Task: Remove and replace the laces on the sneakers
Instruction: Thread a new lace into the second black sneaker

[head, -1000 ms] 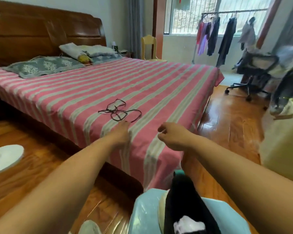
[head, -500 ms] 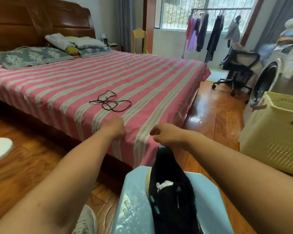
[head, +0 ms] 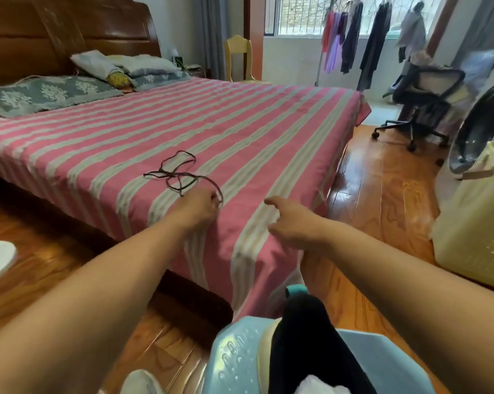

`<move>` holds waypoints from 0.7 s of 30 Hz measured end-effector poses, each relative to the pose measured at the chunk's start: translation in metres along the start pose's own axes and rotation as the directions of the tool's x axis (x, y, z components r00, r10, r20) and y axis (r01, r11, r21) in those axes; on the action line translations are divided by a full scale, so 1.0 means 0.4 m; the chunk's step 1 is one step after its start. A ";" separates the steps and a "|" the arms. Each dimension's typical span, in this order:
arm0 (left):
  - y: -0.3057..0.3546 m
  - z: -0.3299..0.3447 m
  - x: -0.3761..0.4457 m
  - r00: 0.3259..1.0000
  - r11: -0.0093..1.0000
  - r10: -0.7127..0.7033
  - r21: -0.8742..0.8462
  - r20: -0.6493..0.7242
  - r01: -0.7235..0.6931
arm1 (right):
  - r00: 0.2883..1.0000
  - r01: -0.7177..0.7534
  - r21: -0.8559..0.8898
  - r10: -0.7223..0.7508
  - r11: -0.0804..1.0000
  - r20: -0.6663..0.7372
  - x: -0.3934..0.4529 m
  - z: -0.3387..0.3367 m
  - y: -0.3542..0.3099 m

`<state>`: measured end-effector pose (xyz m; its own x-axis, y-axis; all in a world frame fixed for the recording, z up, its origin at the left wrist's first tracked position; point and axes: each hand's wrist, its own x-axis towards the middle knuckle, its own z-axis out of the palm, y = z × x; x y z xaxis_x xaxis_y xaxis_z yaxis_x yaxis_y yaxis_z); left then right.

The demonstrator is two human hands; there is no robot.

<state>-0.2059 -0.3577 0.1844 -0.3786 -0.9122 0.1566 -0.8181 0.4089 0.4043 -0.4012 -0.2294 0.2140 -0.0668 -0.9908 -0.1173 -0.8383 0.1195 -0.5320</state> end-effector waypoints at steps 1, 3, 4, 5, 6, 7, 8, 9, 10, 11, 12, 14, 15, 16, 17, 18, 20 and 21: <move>0.042 -0.053 -0.039 0.999 0.989 0.049 -0.139 0.003 -0.049 | 0.997 0.060 -0.022 -0.061 0.998 -0.040 -0.027 -0.025 -0.033; 0.148 -0.191 -0.148 0.984 0.887 0.176 -0.434 0.006 -0.156 | 0.966 0.219 -0.060 -0.225 0.974 -0.129 -0.106 -0.085 -0.126; 0.199 -0.271 -0.217 0.972 0.816 0.233 -0.540 -0.014 -0.203 | 0.941 0.302 -0.016 -0.301 0.953 -0.153 -0.152 -0.117 -0.173; 0.246 -0.351 -0.287 0.959 0.766 0.281 -0.591 -0.048 -0.254 | 0.920 0.367 0.075 -0.350 0.927 -0.177 -0.206 -0.149 -0.216; 0.278 -0.426 -0.351 0.945 0.758 0.315 -0.576 -0.087 -0.306 | 0.910 0.389 0.157 -0.352 0.908 -0.219 -0.266 -0.181 -0.251; 0.295 -0.486 -0.407 0.933 0.788 0.338 -0.503 -0.128 -0.354 | 0.902 0.388 0.198 -0.327 0.900 -0.280 -0.330 -0.212 -0.274; 0.295 -0.533 -0.460 0.926 0.851 0.345 -0.365 -0.152 -0.377 | 0.890 0.373 0.203 -0.287 0.905 -0.353 -0.398 -0.242 -0.283; 0.279 -0.563 -0.506 0.931 0.916 0.334 -0.179 -0.150 -0.358 | 0.868 0.344 0.167 -0.245 0.924 -0.433 -0.464 -0.267 -0.278; 0.258 -0.583 -0.554 0.947 0.954 0.297 -0.014 -0.126 -0.301 | 0.837 0.300 0.114 -0.204 0.947 -0.507 -0.528 -0.290 -0.258; 0.234 -0.594 -0.605 0.968 0.969 0.236 0.095 -0.087 -0.228 | 0.811 0.255 0.089 -0.163 0.963 -0.562 -0.593 -0.304 -0.231; 0.206 -0.590 -0.657 0.986 0.974 0.165 0.164 -0.041 -0.156 | 0.811 0.200 0.087 -0.115 0.976 -0.574 -0.660 -0.309 -0.195; 0.164 -0.559 -0.777 0.999 0.973 0.043 0.229 -0.017 -0.038 | 0.834 0.028 0.090 0.026 0.996 -0.551 -0.783 -0.290 -0.106; 0.157 -0.540 -0.834 0.999 0.978 -0.008 0.207 -0.040 0.016 | 0.832 -0.062 0.105 0.110 0.992 -0.544 -0.837 -0.274 -0.064; 0.155 -0.517 -0.887 0.998 0.985 -0.055 0.163 -0.043 0.061 | 0.830 -0.129 0.134 0.181 0.982 -0.527 -0.880 -0.255 -0.022; 0.163 -0.495 -0.935 0.997 0.992 -0.081 0.100 -0.022 0.082 | 0.839 -0.204 0.150 0.252 0.967 -0.483 -0.921 -0.234 0.017; 0.181 -0.470 -0.980 0.997 0.997 -0.076 0.022 -0.007 0.076 | 0.868 -0.299 0.074 0.303 0.952 -0.394 -0.958 -0.211 0.047; 0.223 -0.416 -1.056 0.999 0.992 0.005 -0.128 -0.040 -0.010 | 0.891 -0.450 -0.326 0.445 0.832 -0.094 -1.018 -0.158 0.092; 0.249 -0.393 -1.086 0.996 0.982 0.071 -0.172 -0.046 -0.078 | 0.840 -0.422 -0.551 0.539 0.720 0.060 -1.048 -0.134 0.090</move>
<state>-0.0549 0.0754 0.2985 -0.4155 -0.8812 0.2257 -0.6996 0.4682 0.5399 -0.4324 0.1868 0.2890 -0.4755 -0.7642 -0.4358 -0.8732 0.4701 0.1285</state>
